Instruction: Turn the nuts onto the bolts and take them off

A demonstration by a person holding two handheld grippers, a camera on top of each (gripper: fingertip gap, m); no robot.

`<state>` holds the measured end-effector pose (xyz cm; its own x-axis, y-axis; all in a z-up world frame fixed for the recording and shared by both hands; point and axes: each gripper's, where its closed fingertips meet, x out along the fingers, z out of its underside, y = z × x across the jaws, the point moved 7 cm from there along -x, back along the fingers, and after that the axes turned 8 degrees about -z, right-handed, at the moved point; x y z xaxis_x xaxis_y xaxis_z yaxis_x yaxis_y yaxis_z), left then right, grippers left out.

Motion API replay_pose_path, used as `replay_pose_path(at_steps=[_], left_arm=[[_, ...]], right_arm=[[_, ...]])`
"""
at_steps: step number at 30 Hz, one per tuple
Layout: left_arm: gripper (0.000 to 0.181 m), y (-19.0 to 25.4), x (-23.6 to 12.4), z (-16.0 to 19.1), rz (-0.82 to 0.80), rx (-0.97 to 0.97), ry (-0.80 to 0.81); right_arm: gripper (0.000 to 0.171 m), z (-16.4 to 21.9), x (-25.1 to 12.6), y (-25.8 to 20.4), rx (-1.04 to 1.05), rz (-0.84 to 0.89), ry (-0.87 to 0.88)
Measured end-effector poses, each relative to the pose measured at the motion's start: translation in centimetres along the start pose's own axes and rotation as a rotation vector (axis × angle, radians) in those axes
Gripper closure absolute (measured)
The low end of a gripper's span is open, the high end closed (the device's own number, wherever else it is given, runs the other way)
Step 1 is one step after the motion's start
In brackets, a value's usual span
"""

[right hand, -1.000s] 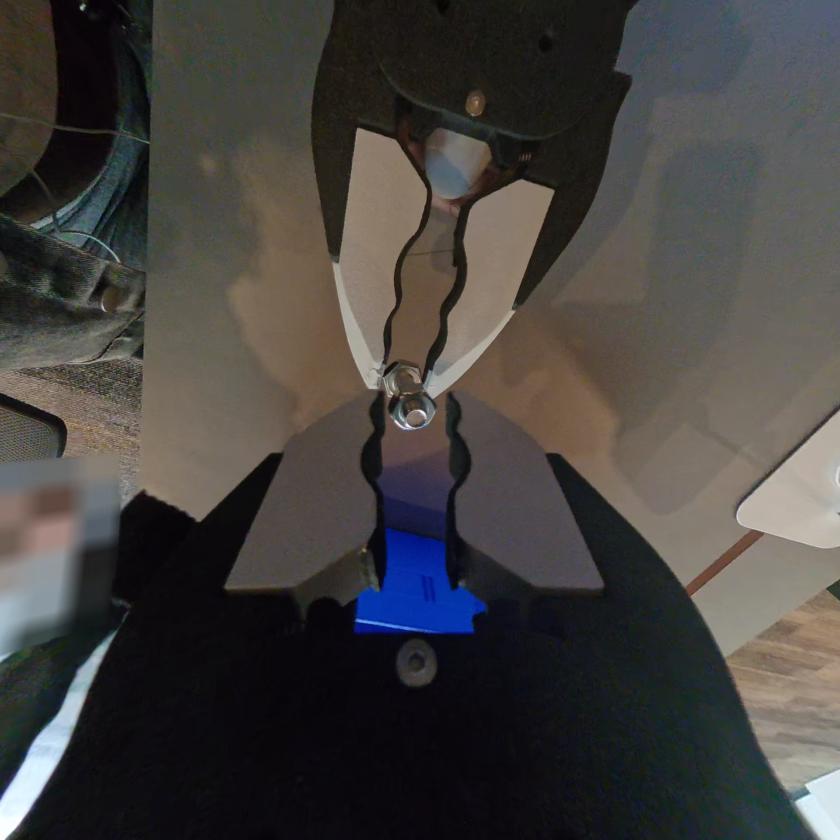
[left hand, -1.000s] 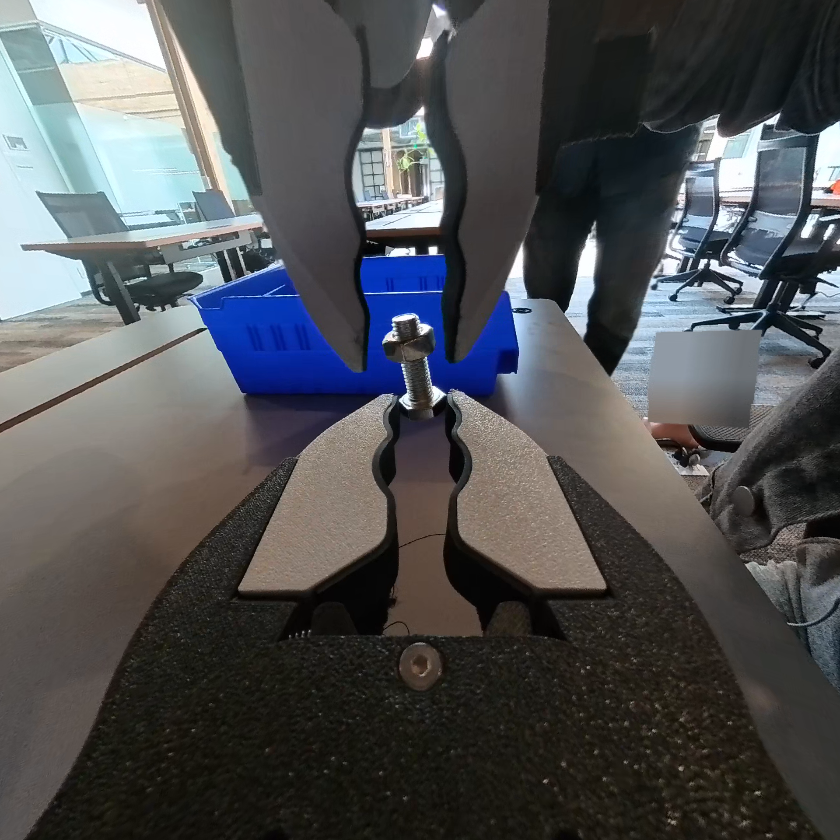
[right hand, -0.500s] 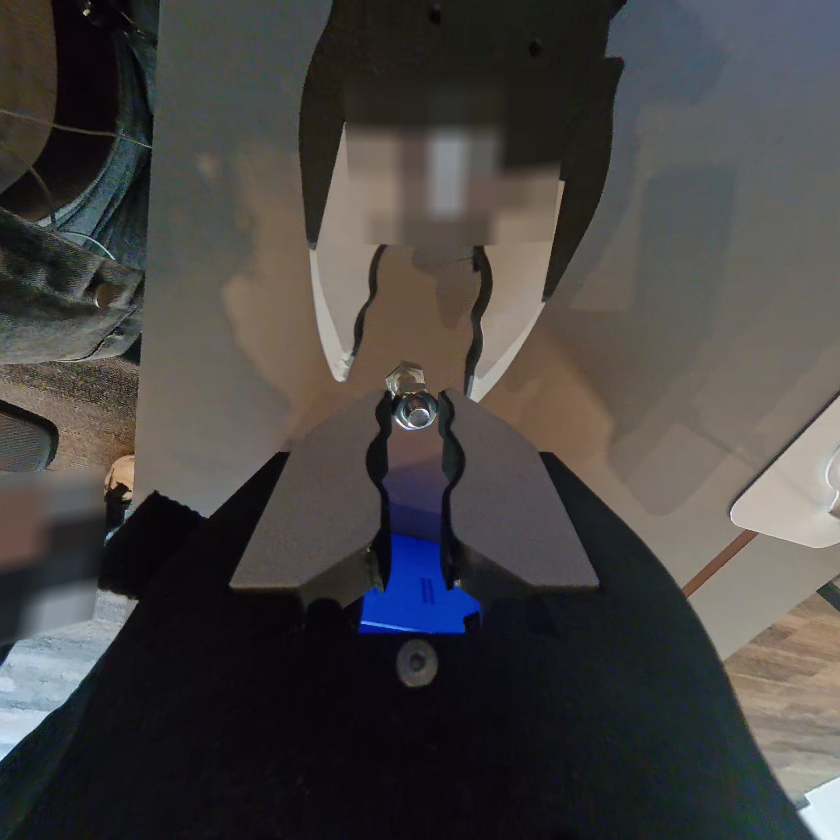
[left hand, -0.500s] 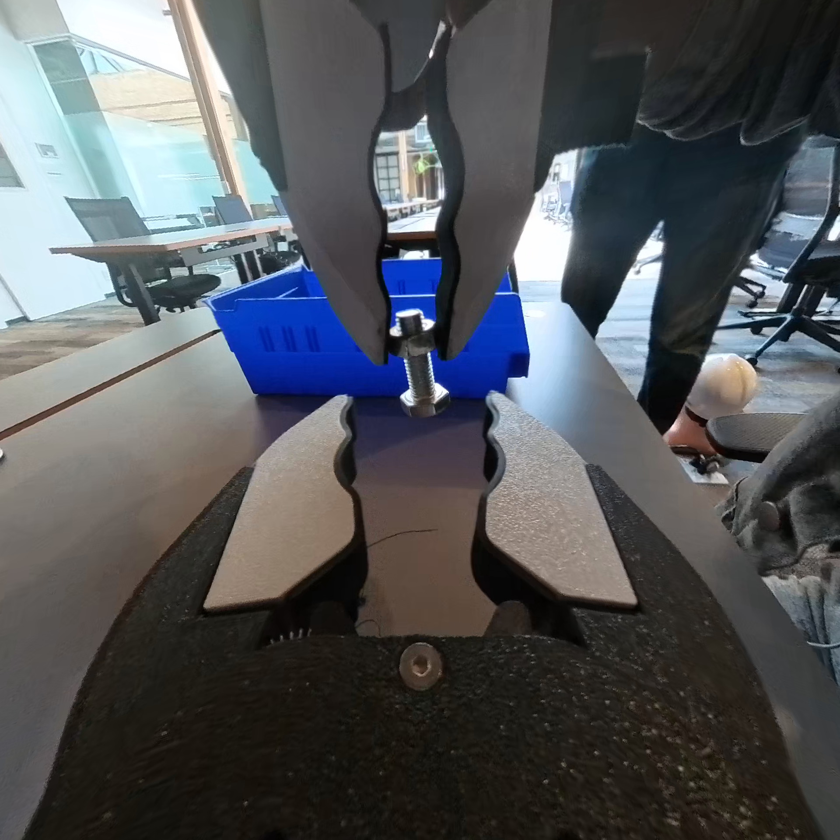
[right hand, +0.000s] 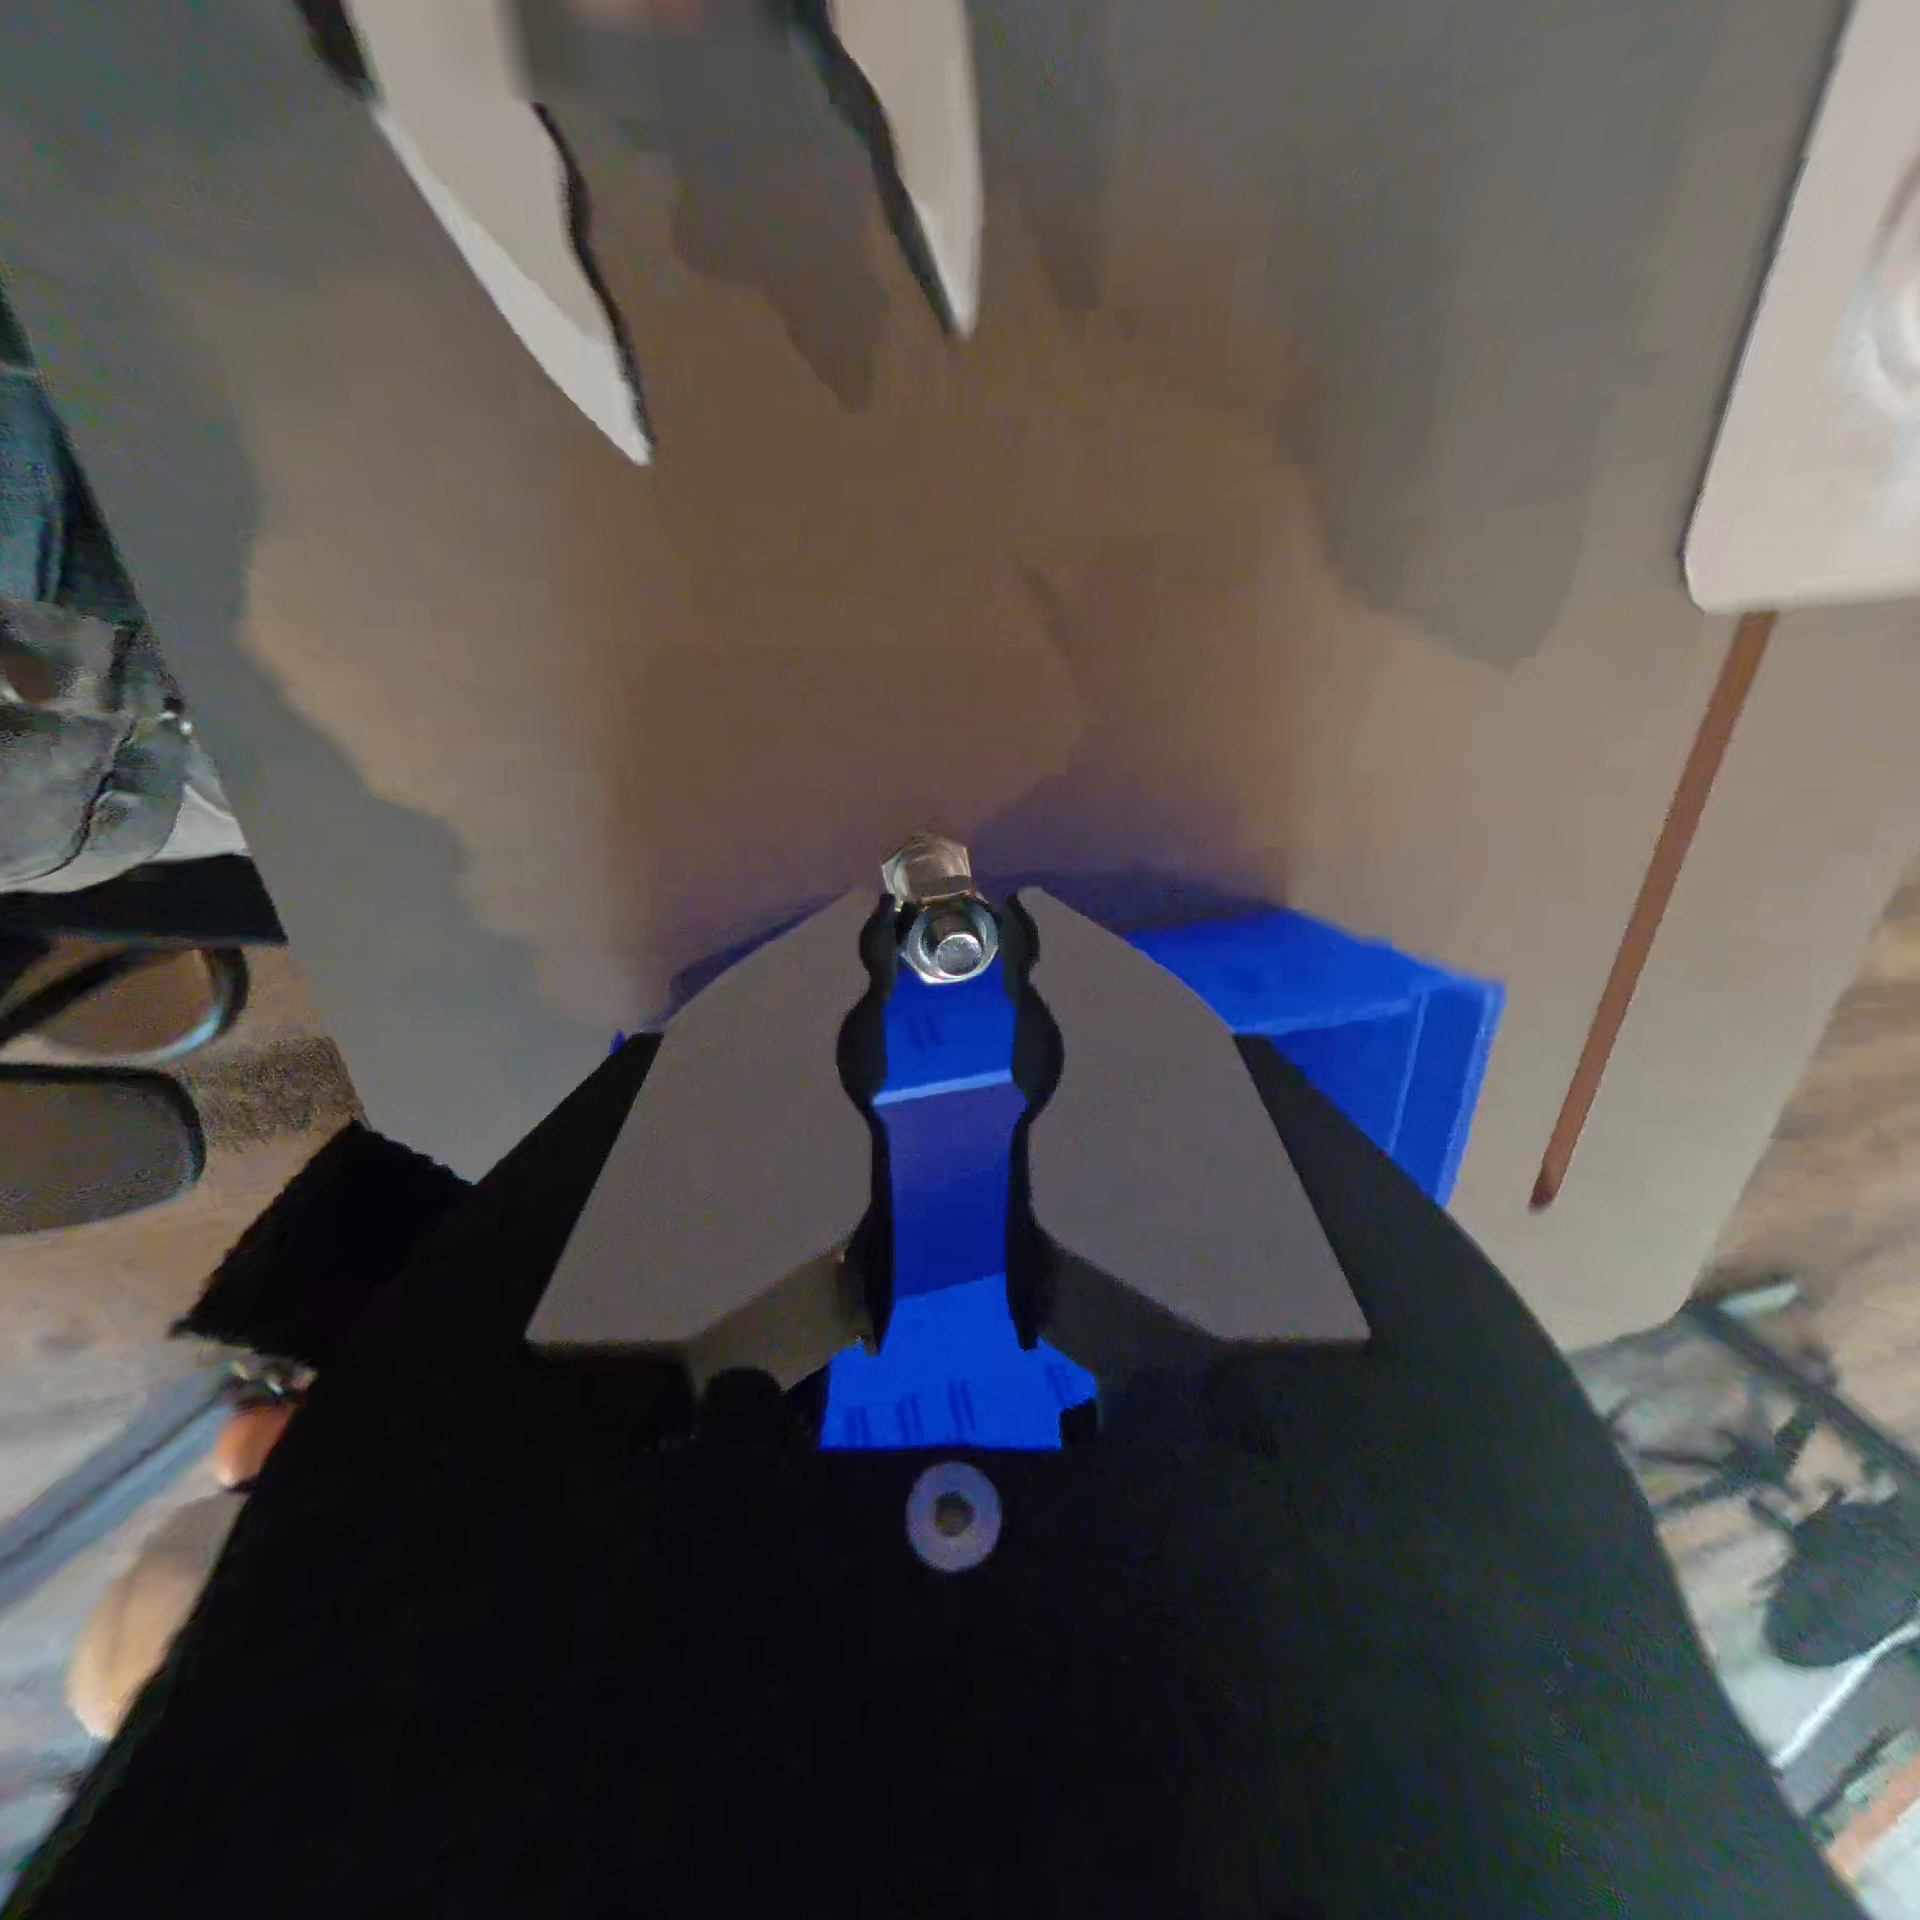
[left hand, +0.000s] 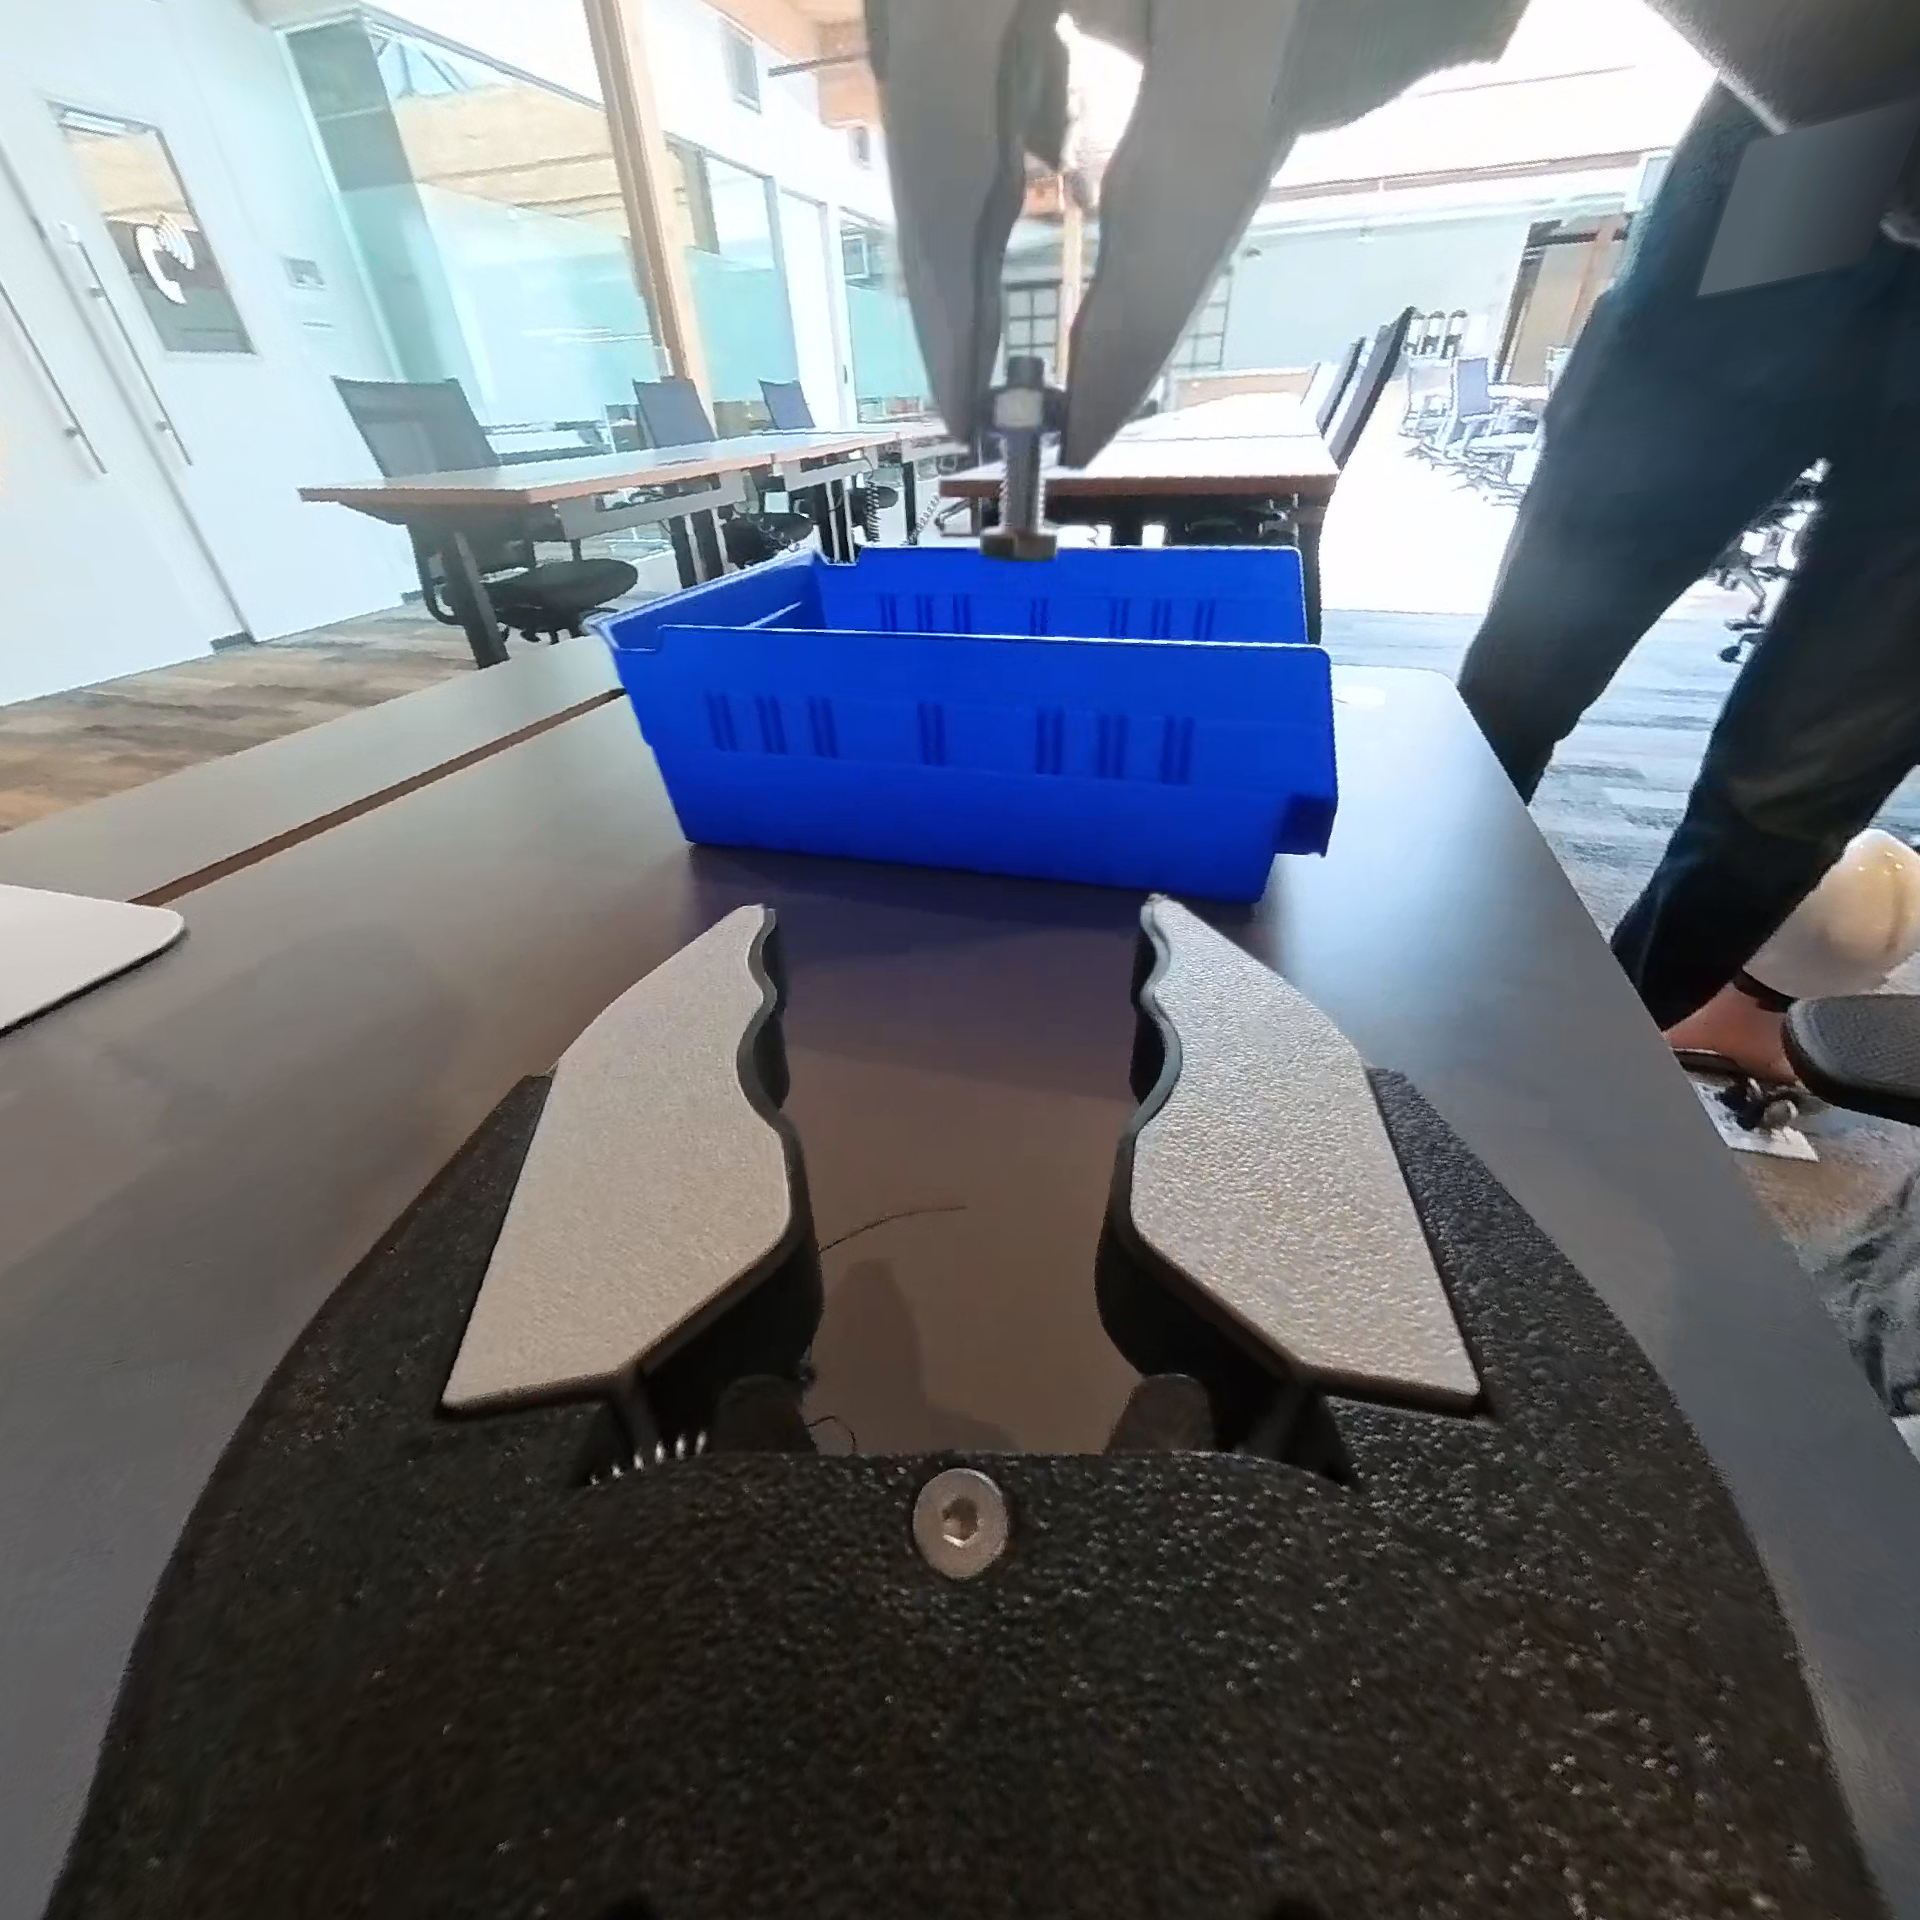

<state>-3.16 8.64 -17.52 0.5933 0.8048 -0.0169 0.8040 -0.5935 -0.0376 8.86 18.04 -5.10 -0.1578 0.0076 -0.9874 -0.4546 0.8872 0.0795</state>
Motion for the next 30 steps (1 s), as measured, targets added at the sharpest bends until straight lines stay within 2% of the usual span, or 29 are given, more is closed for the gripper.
replay_pose_path(at_steps=[7, 13, 20, 24, 30], left_arm=[[0.124, -0.1, 0.0, -0.1, -0.009, -0.002, 0.011], [0.132, -0.2, -0.3, -0.2, -0.022, -0.004, 0.031], [0.138, -0.4, -0.5, -0.2, -0.054, -0.007, 0.043], [0.139, -0.6, -0.5, -0.2, -0.058, -0.015, 0.044], [0.139, -0.6, -0.4, -0.2, -0.057, -0.015, 0.040]], right_arm=[[0.152, 8.2, -0.9, 1.5, 0.325, 0.061, -0.005], [0.152, 13.8, 2.1, 3.2, 0.526, 0.063, -0.040], [0.152, 18.0, 5.5, 5.5, 0.773, 0.115, -0.037], [0.151, 19.3, 6.6, 6.9, 0.920, 0.220, 0.051], [0.151, 20.5, 8.0, 8.7, 1.075, 0.444, 0.301]])
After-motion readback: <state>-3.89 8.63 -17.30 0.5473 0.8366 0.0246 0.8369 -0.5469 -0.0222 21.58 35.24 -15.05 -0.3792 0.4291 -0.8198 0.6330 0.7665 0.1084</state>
